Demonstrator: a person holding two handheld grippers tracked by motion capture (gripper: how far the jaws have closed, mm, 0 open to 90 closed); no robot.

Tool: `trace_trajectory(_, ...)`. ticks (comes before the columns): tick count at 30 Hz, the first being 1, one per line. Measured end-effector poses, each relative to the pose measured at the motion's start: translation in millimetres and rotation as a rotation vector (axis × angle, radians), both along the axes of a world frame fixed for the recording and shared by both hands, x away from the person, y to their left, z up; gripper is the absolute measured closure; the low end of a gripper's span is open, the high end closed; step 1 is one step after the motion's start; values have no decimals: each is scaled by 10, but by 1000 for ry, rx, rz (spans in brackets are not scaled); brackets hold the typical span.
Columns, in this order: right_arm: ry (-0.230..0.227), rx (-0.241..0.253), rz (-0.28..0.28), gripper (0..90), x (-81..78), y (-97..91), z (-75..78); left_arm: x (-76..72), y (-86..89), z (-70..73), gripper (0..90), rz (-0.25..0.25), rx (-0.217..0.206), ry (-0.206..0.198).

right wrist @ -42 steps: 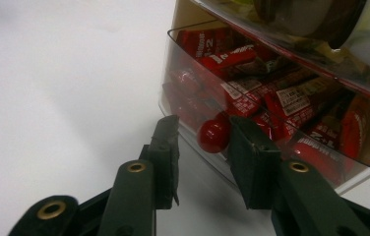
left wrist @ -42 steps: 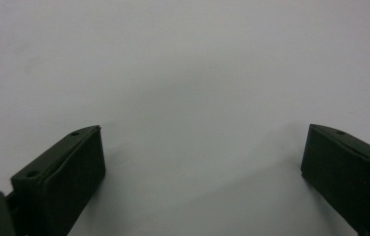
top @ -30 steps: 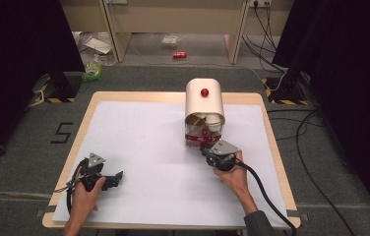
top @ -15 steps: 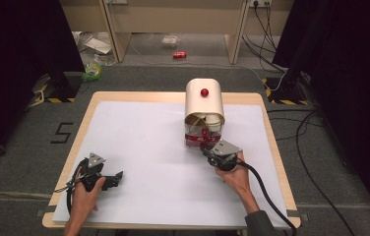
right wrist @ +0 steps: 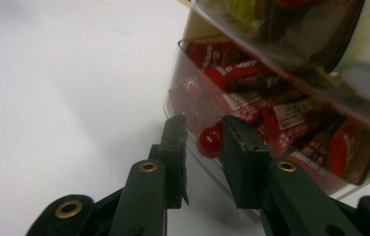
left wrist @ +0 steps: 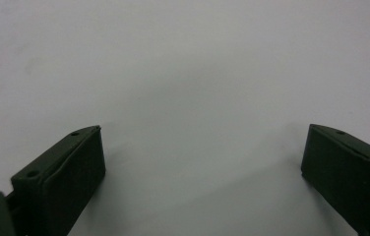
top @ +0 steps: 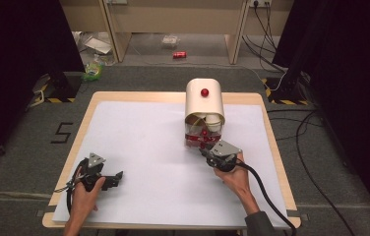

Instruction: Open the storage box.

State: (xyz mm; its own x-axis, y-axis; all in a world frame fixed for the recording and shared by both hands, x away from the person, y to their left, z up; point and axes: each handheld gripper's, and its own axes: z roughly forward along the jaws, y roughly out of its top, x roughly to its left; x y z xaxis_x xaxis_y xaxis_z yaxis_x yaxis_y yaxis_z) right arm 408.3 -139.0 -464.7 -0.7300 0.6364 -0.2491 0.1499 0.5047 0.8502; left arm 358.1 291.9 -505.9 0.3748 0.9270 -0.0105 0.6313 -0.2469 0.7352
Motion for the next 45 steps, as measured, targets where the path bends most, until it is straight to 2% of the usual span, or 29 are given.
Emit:
trace_trajectory(8, -5, 14, -17, 687, -6, -5, 44, 0, 0, 0, 24, 0, 0, 0)
trace_trajectory(10, 21, 20, -83, 676, -30, -3, 40, -1, -2, 0, 24, 1, 0, 0)
trace_trajectory(11, 21, 20, -83, 676, -30, -3, 40, -1, -2, 0, 24, 1, 0, 0)
trace_trajectory(12, 32, 23, -112, 674, -52, 5, 37, -1, -2, 0, 24, 1, 0, 0)
trace_trajectory(14, 56, 54, -181, 669, -113, 34, 31, -1, -3, 0, 23, 1, 1, 0)
trace_trajectory(17, 54, 94, -268, 673, -192, 99, 18, -2, -3, 0, 23, 1, 2, -1)
trace_trajectory(21, 42, 120, -336, 688, -224, 186, -33, -3, -4, 1, 23, 1, 3, -2)
trace_trajectory(24, 53, 105, -346, 688, -228, 239, -94, -2, -4, 1, 23, 1, 3, -2)
trace_trajectory(27, 37, 106, -384, 681, -218, 273, -125, -3, -5, 1, 23, 2, 4, -2)
trace_trajectory(29, 7, 102, -406, 683, -215, 308, -132, -4, -6, 2, 23, 2, 7, -3)
trace_trajectory(34, -6, 66, -386, 692, -220, 371, -155, -4, -6, 2, 23, 2, 6, -2)
trace_trajectory(37, -12, 48, -398, 693, -205, 398, -178, -6, -7, 2, 23, 2, 7, -5)
trace_trajectory(39, -25, 32, -404, 703, -193, 409, -190, -6, -7, 2, 23, 1, 8, -4)
trace_trajectory(42, -75, -29, -401, 697, -203, 449, -212, -5, -7, 2, 23, 2, 7, -3)
trace_trajectory(45, -81, -36, -404, 702, -203, 452, -215, -7, -7, 3, 23, 1, 10, -5)
